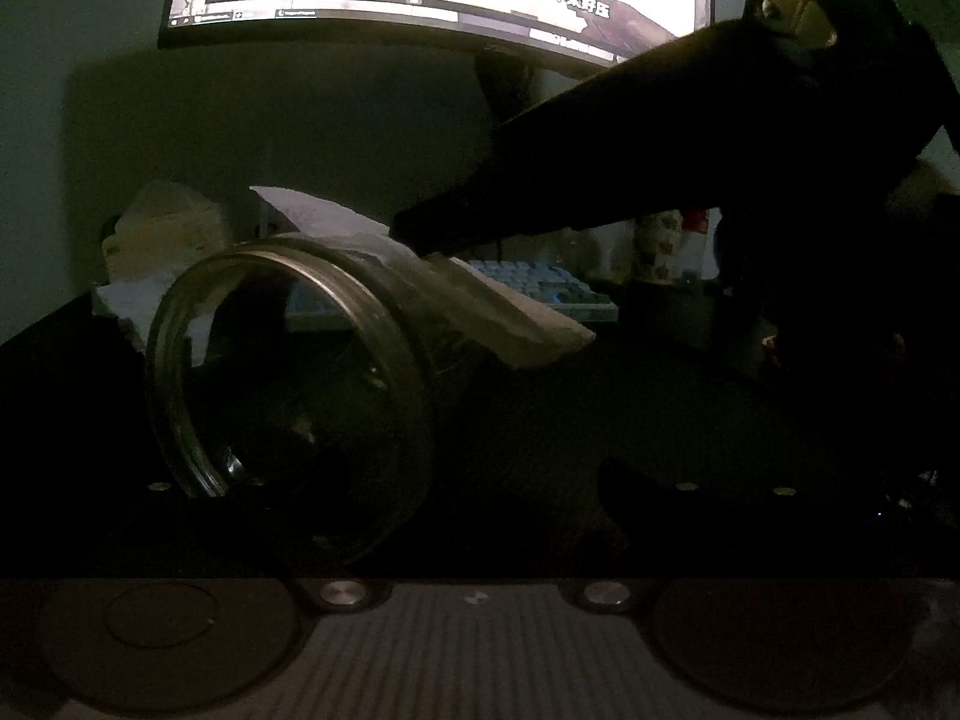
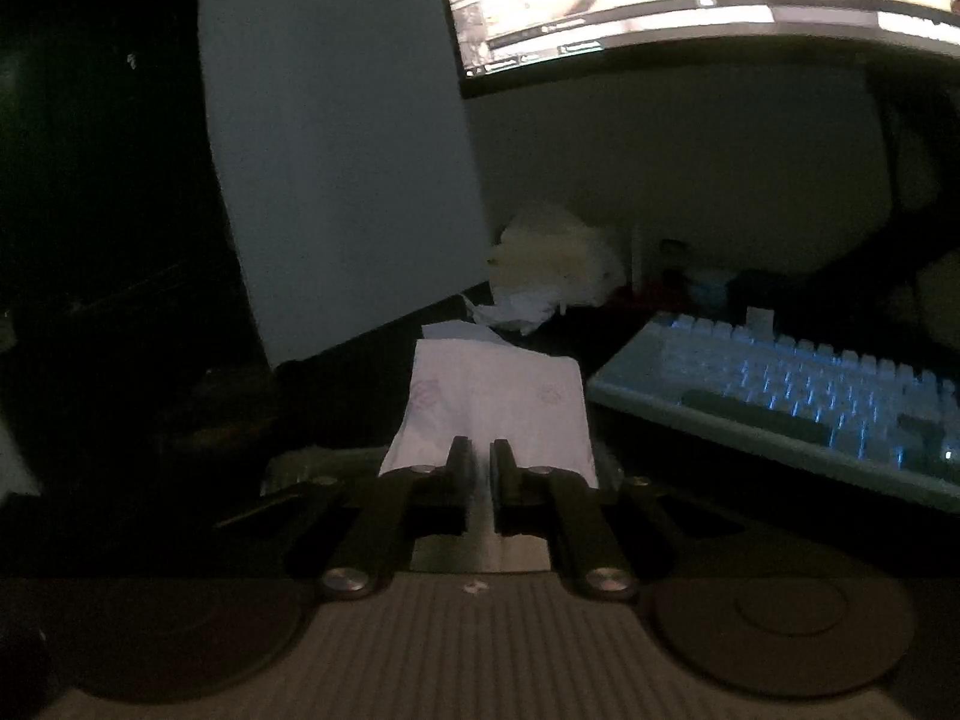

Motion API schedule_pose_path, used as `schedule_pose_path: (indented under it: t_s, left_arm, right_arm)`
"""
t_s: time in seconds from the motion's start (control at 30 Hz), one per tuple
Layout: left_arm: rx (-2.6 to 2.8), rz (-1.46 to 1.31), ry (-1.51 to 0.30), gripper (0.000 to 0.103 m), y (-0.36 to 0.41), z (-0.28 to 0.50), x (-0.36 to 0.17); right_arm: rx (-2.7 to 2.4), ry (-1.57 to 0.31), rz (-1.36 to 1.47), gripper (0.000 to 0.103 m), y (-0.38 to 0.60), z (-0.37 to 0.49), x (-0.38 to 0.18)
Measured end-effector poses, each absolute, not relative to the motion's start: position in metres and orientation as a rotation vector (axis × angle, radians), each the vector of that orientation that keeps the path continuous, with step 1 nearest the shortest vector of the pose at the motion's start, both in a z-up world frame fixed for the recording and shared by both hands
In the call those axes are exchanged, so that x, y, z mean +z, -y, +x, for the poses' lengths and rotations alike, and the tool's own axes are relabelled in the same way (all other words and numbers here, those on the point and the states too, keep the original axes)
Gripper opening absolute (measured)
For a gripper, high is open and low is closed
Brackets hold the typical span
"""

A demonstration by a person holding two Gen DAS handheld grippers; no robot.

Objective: Clean container
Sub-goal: 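Wipe the tissue along the jar's inner wall with the right tool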

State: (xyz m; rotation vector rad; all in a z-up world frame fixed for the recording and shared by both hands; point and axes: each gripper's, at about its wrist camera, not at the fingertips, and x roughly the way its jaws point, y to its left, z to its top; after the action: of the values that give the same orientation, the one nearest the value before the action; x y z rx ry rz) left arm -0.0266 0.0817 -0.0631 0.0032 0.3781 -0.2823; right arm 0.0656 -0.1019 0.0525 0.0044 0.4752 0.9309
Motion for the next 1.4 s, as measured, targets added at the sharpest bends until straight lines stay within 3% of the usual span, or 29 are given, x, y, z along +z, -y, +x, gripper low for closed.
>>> schedule_pose_path:
  t_s: [0.73, 0.97, 1.27, 1.4]
  left_arm:
    - [-0.288, 0.002, -0.373, 0.092, -0.079, -0.028, -0.062]
    - [-0.295, 0.007, -0.377, 0.095, -0.078, -0.027, -0.063]
    - [-0.296, 0.003, -0.378, 0.095, -0.077, -0.03, -0.062]
    - [-0.292, -0.001, -0.377, 0.095, -0.077, -0.03, -0.062]
  right_arm:
    - [1.076, -0.466, 0.006, 0.007, 0.102, 0.054, 0.054]
    - [0.814, -0.478, 0.016, 0.009, 0.11, 0.09, 0.046]
    - [1.12, -0.51, 0.081, 0.008, 0.106, 0.053, 0.054]
    - [1.03, -0.511, 0.084, 0.006, 0.112, 0.067, 0.051]
